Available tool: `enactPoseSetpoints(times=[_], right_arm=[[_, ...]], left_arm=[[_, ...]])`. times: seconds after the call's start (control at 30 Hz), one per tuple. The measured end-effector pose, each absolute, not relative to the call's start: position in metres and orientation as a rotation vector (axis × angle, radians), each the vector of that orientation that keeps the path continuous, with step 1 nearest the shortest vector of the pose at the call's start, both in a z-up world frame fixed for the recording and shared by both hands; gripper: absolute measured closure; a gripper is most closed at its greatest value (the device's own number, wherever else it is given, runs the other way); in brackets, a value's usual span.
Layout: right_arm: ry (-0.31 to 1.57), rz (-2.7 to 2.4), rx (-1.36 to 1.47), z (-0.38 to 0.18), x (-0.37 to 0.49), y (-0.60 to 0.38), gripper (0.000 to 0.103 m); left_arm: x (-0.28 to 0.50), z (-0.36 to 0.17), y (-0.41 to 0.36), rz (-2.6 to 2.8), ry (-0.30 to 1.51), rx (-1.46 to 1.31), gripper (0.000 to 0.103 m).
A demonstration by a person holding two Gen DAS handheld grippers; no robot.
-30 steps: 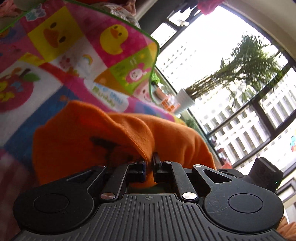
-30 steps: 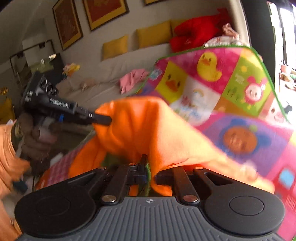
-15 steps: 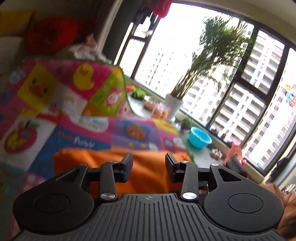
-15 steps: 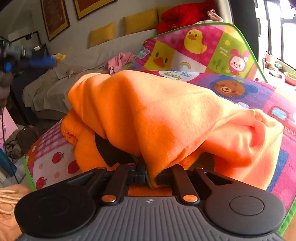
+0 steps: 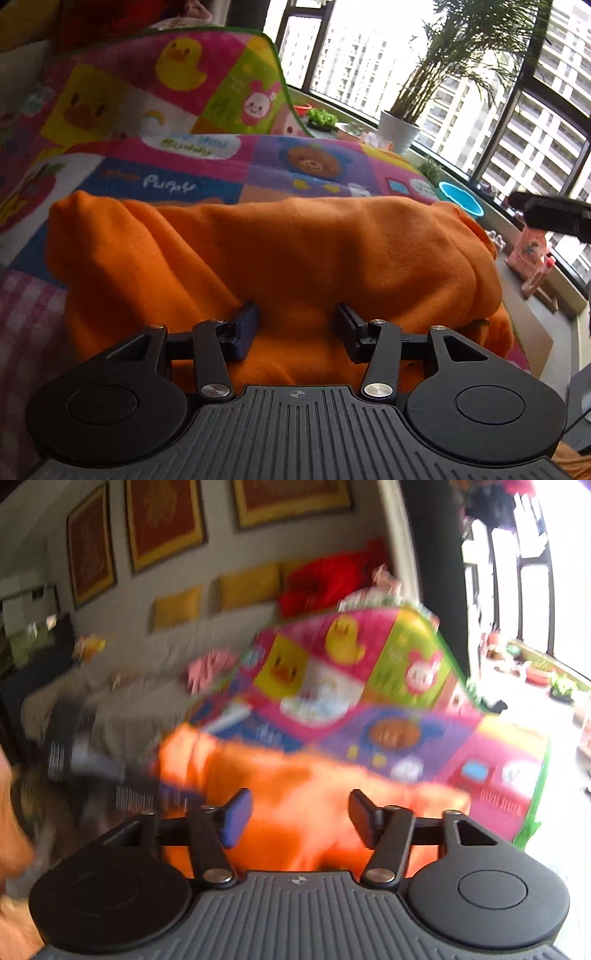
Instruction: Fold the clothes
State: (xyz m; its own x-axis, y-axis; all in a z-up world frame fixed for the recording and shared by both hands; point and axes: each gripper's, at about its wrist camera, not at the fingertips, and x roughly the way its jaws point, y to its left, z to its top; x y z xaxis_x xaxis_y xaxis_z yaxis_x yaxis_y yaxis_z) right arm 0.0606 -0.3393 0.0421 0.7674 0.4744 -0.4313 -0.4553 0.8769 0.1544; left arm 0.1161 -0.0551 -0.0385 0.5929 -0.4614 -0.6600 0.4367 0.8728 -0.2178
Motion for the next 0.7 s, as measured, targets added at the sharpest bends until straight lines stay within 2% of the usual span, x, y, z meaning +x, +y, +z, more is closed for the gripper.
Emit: enactPoseSetpoints(times=[0.13, 0.2, 0.33, 0.37, 0.5, 0.7], right_arm=[[0.5, 0.455, -0.021, 0.028, 0.091, -0.307, 0.024], [0.566, 0.387, -0.107, 0.007, 0.105, -0.288, 0.023], [0.642, 0.282, -0.207, -0.036, 0.091, -0.271, 0.014], [0.627, 0.26, -0.226, -0.039, 0.082, -0.269, 0.0], [0.657, 0.263, -0.199, -0.039, 0.057, -0.279, 0.0], [0.697, 0.274, 0.102, -0.016, 0.049, -0.327, 0.0]], left_arm=[[0.108, -0.035, -0.049, -0.518, 0.784, -0.038, 0.049], [0.105, -0.034, -0.047, -0.516, 0.786, -0.042, 0.047], [0.099, -0.036, -0.044, -0.54, 0.795, -0.06, 0.037], [0.098, -0.037, -0.044, -0.546, 0.793, -0.059, 0.033], [0.096, -0.038, -0.047, -0.567, 0.793, -0.06, 0.022], [0.079, -0.032, -0.038, -0.567, 0.782, -0.078, 0.02]])
